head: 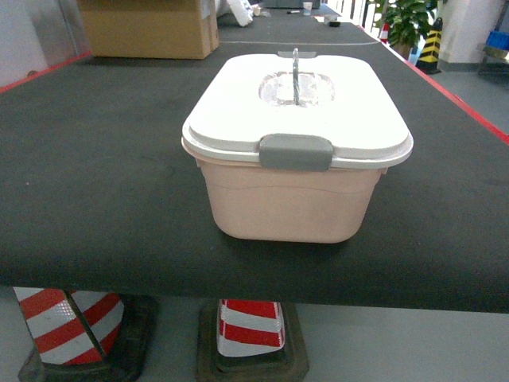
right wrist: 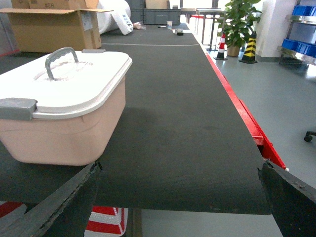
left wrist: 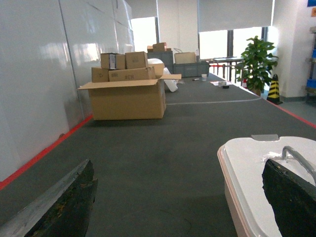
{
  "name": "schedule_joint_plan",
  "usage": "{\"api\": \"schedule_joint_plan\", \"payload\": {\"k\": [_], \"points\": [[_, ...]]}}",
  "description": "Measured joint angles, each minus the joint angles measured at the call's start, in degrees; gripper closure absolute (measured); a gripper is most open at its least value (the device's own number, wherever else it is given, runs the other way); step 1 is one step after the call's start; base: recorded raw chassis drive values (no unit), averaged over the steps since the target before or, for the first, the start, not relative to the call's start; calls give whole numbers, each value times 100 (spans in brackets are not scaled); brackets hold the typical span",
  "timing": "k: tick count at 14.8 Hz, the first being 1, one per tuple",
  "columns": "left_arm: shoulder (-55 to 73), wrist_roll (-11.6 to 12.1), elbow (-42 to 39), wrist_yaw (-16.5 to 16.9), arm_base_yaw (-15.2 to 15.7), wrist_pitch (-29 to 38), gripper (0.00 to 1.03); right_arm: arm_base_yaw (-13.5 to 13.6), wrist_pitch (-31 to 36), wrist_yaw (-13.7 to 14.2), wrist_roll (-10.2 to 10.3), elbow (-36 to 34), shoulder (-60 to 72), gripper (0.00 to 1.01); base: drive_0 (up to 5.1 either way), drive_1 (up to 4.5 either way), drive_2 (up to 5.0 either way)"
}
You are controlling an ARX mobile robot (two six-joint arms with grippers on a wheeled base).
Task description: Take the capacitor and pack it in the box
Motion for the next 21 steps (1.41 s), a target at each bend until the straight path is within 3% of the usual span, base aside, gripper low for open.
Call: {"api": "schedule_joint_plan", "payload": {"k": [1, 2, 3, 8, 19, 21], "points": [[-96, -101, 116, -2, 7, -629, 9, 0, -4, 2, 0, 0, 0, 3, 0, 0, 0], [-505, -413, 127, 181, 164, -1692, 23, 0, -4, 4, 0, 0, 0, 3, 0, 0, 0], [-616, -496, 52, 225, 212, -1803, 26, 0, -2, 2, 0, 0, 0, 3, 0, 0, 0], [-1056, -695, -505, 382, 511, -1934, 46, 0, -2, 2, 0, 0, 0, 3, 0, 0, 0], [-1598, -802, -1145, 807, 844, -1891, 85, 0, -4, 2, 0, 0, 0, 3, 0, 0, 0], [-1834, -804, -1329, 901, 970, -1902, 99, 0, -2, 2, 0, 0, 0, 3, 0, 0, 0]]}}
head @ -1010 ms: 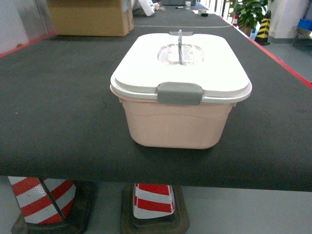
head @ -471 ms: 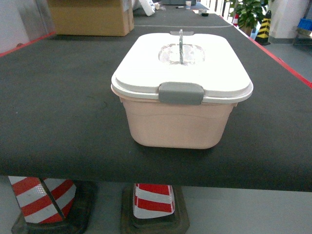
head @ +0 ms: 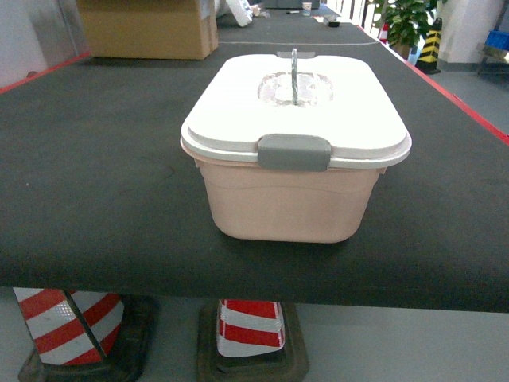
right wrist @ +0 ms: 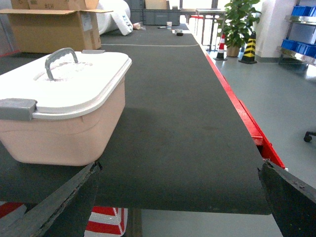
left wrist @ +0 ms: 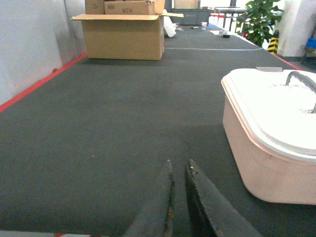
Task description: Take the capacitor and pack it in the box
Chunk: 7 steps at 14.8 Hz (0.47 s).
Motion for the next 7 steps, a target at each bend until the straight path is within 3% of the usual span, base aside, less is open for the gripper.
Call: {"api": "schedule_joint_plan", "payload": {"k": [1, 2, 3, 7], "points": [[-356, -17, -308, 166, 173, -127, 101, 0, 0, 0, 0, 0, 0, 3, 0, 0, 0], [-1130, -28, -686, 761, 715, -501, 101, 0, 2, 0, 0, 0, 0, 3, 0, 0, 0], [-1834, -26, -881, 756, 721, -979, 101, 0, 0, 0, 0, 0, 0, 3, 0, 0, 0], [-2618, -28, -1036, 754, 721, -1523, 101, 0, -2, 0, 0, 0, 0, 3, 0, 0, 0]]}}
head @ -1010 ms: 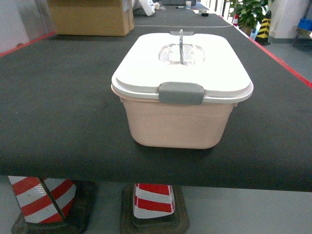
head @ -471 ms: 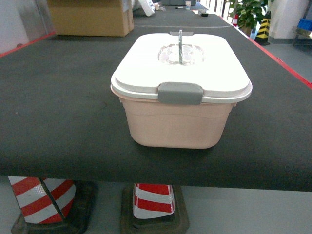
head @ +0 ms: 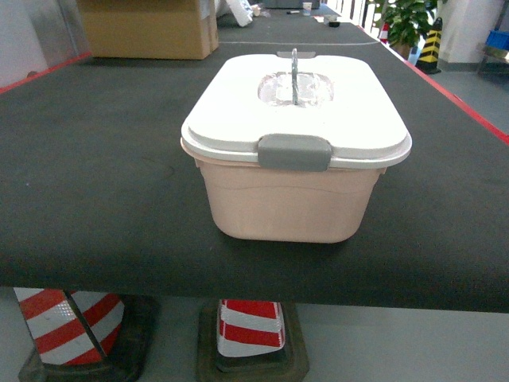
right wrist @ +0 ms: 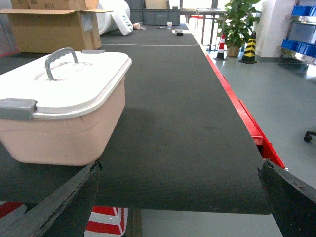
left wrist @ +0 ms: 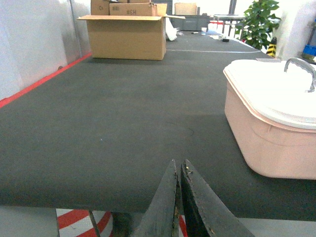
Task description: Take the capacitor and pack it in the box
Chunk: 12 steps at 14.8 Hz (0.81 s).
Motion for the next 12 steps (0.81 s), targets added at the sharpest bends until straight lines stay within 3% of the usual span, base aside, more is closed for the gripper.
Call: {"api": "schedule_joint_plan", "payload": {"k": [3, 4, 12], "points": [[-365, 0, 0, 2, 0, -358, 101, 0, 0, 0, 0, 0, 0, 3, 0, 0, 0], [-990, 0, 4, 11, 0, -1318, 101, 0, 0, 2, 0, 0, 0, 3, 0, 0, 0], [-1272, 0, 4, -2, 2, -1331, 101, 0, 0, -2, 0, 0, 0, 3, 0, 0, 0]]}}
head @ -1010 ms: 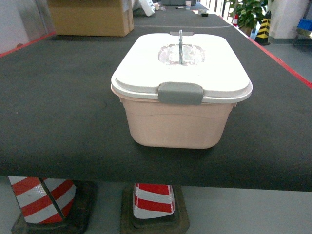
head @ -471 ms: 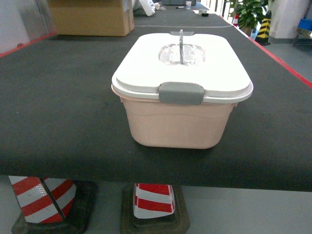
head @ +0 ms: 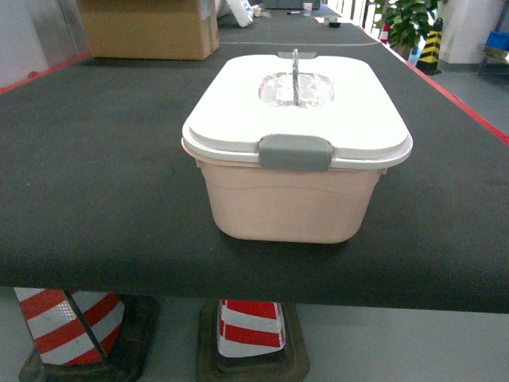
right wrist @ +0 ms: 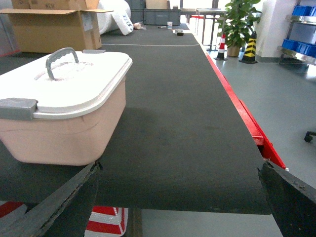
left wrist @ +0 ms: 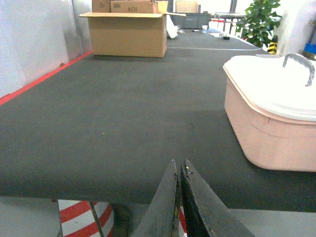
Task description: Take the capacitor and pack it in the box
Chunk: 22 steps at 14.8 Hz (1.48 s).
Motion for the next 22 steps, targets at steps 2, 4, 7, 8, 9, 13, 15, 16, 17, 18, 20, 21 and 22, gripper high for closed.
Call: {"api": "schedule_joint_plan", "payload": {"k": [2, 4, 7, 8, 9, 13, 15, 16, 17, 18, 20, 21, 22], "points": [[0, -7, 0, 2, 0, -26, 55, 0, 0, 2, 0, 0, 0, 3, 0, 0, 0], [0, -7, 0, 0, 0, -26, 30, 0, 0, 2, 0, 0, 0, 3, 0, 0, 0], [0, -7, 0, 0, 0, -26, 5, 0, 0, 2, 0, 0, 0, 3, 0, 0, 0], [0, -7, 0, 0, 0, -26, 5, 0, 0, 2, 0, 0, 0, 3, 0, 0, 0], [0, -7, 0, 0, 0, -26, 5, 0, 0, 2, 0, 0, 0, 3, 0, 0, 0], [0, -7, 0, 0, 0, -26, 5, 0, 0, 2, 0, 0, 0, 3, 0, 0, 0], [0, -7, 0, 0, 0, -26, 5, 0, 0, 2, 0, 0, 0, 3, 0, 0, 0], [0, -7, 0, 0, 0, -26, 5, 0, 0, 2, 0, 0, 0, 3, 0, 0, 0], [0, -7, 0, 2, 0, -26, 5, 0, 2, 2, 0, 0, 0, 3, 0, 0, 0], [0, -7, 0, 0, 0, -26, 5, 0, 2, 2, 0, 0, 0, 3, 0, 0, 0], [0, -7, 0, 0, 0, -26, 5, 0, 0, 2, 0, 0, 0, 3, 0, 0, 0], [0, -7, 0, 0, 0, -26, 5, 0, 0, 2, 0, 0, 0, 3, 0, 0, 0], [0, -7, 0, 0, 0, -26, 5, 0, 0, 2, 0, 0, 0, 3, 0, 0, 0]]}}
